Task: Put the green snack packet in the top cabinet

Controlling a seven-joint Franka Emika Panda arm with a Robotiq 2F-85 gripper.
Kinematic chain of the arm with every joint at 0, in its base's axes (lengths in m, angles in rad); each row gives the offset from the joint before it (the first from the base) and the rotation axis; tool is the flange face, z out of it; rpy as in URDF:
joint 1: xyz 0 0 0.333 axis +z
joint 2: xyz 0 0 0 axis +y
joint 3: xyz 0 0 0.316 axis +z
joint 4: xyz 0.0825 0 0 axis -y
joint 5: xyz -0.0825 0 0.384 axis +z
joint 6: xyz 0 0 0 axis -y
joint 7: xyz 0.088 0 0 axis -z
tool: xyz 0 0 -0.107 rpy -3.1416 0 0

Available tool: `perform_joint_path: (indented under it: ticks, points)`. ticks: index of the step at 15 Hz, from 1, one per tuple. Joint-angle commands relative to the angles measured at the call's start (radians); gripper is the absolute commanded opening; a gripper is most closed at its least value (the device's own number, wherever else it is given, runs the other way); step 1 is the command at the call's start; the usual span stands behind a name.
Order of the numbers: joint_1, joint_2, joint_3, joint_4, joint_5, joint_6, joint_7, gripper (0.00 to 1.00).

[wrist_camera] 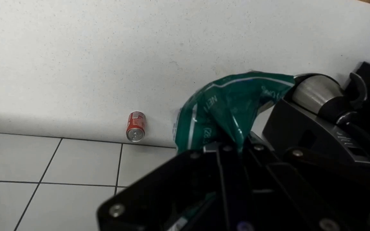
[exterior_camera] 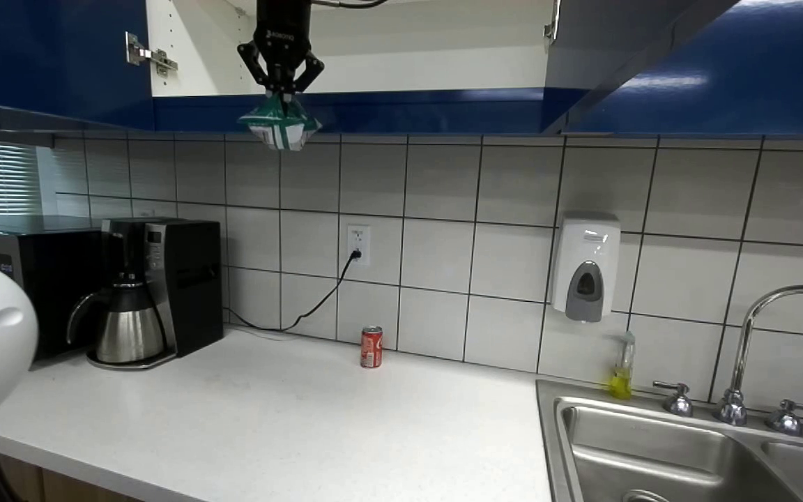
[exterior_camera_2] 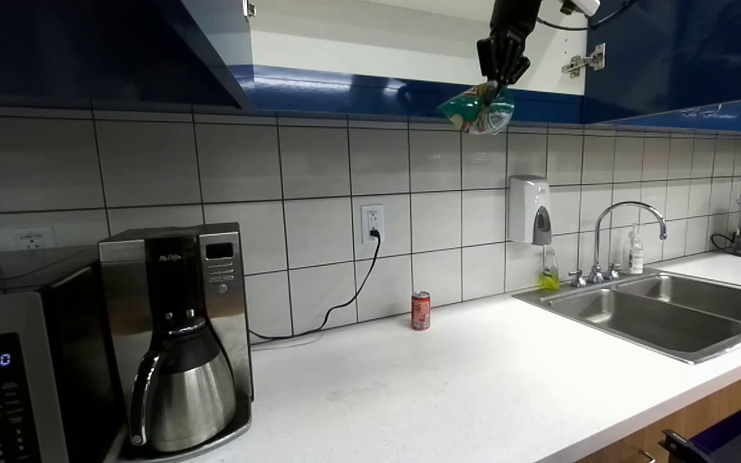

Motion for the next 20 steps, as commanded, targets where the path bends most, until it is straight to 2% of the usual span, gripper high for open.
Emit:
perform_joint_path:
  ticks: [1,13,20]
  points:
    - [0.005,0.034,0.014,0.095,0.007,-0.045,0.036,0.01]
    - [0.013,0.035,0.062,0.274,-0.020,-0.081,0.075,0.01]
    - [0.007,0.086,0.056,0.367,-0.029,-0.065,0.060,0.01]
